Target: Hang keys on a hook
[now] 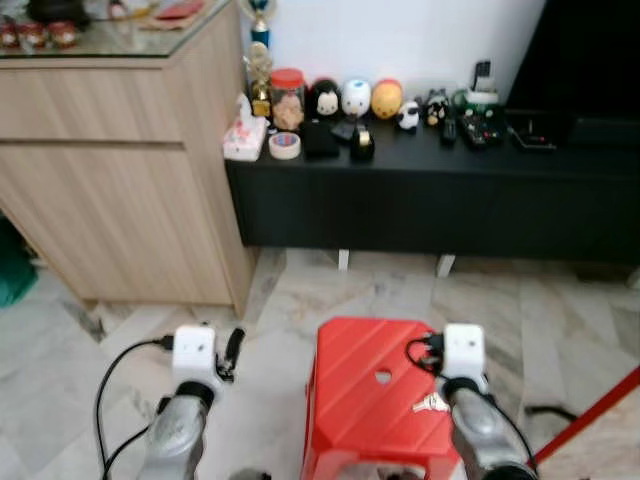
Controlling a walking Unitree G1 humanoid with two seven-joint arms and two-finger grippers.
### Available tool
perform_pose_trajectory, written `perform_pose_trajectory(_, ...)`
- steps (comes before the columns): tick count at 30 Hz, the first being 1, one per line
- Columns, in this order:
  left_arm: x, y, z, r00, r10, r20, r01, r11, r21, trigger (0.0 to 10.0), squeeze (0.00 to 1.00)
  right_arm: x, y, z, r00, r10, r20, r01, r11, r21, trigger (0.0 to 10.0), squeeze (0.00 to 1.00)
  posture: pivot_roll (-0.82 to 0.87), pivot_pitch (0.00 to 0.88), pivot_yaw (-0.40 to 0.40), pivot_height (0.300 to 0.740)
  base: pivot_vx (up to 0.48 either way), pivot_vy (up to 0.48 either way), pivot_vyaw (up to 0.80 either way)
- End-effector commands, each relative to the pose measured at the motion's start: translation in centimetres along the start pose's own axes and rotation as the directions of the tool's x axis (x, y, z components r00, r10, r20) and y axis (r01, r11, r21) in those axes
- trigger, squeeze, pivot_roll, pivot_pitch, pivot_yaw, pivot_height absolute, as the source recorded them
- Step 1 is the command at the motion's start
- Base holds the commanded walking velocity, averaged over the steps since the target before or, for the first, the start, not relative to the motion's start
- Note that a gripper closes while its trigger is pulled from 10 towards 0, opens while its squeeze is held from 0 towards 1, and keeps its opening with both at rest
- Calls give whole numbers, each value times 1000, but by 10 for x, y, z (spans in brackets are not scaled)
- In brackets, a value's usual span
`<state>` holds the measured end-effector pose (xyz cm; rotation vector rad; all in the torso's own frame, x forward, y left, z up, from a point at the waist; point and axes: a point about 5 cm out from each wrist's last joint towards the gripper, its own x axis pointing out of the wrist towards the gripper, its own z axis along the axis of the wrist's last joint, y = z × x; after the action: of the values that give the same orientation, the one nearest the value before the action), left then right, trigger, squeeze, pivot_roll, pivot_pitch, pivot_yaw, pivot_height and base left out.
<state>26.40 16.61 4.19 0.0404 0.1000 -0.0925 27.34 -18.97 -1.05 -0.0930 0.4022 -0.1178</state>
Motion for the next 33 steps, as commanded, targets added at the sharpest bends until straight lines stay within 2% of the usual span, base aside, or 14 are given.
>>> perform_pose_trajectory(1,-4,6,-4,1000,10,-16,-10,1000,15,10000,0,-1,8,-5,998,44,-42,-44,999,1,10000,0,49,0,-51,646,0,0,0)
perform_pose_trajectory(3,-4,6,-3,1000,9,-16,-9,1000,15,10000,0,-1,9,-6,998,49,-47,-49,999,2,10000,0,49,0,-51,646,0,0,0)
perform_pose_trajectory(4,-3,6,-3,1000,6,-15,-6,1000,14,10000,0,-2,10,-11,994,70,-85,-72,997,-25,10000,0,48,0,-50,646,0,0,0)
perform_pose_trajectory(9,-3,6,-3,1000,1,-16,-1,1000,13,10000,0,-4,10,-19,985,88,-151,-98,993,-62,10000,0,47,0,-50,646,0,0,0)
perform_pose_trajectory(10,-2,5,-3,1000,-2,-17,3,1000,14,10000,0,-7,11,-28,970,104,-220,-129,986,-103,10000,0,47,0,-50,646,0,0,0)
perform_pose_trajectory(12,-2,5,-3,1000,-5,-17,5,1000,13,10000,0,-9,10,-34,958,116,-260,-161,975,-156,10000,0,49,0,-50,646,0,0,0)
perform_pose_trajectory(17,1,2,-4,1000,-14,-24,14,1000,9,10000,0,-10,8,-38,948,115,-296,-175,967,-186,10000,0,39,0,-51,646,0,0,0)
perform_pose_trajectory(19,2,1,-5,999,-23,-28,23,1000,-2,10000,0,-10,8,-37,949,126,-290,-183,967,-178,10000,0,42,0,-52,646,0,0,0)
perform_pose_trajectory(23,7,3,0,1000,-13,-9,13,1000,-3,10000,0,-3,10,-22,972,116,-207,-140,984,-106,10000,0,40,0,-56,646,0,0,0)
perform_pose_trajectory(25,8,4,3,1000,-10,-1,10,1000,-3,10000,0,-1,12,-16,979,108,-174,-124,989,-83,10000,0,41,0,-57,631,0,0,0)
perform_pose_trajectory(30,9,4,3,1000,-10,5,10,1000,1,10000,0,-1,12,-16,981,106,-164,-122,988,-90,10000,0,40,0,-56,597,0,0,0)
perform_pose_trajectory(33,9,4,4,1000,-11,8,11,1000,-1,10000,0,-2,15,-16,981,126,-147,-140,986,-87,10000,0,38,0,-57,597,0,0,0)
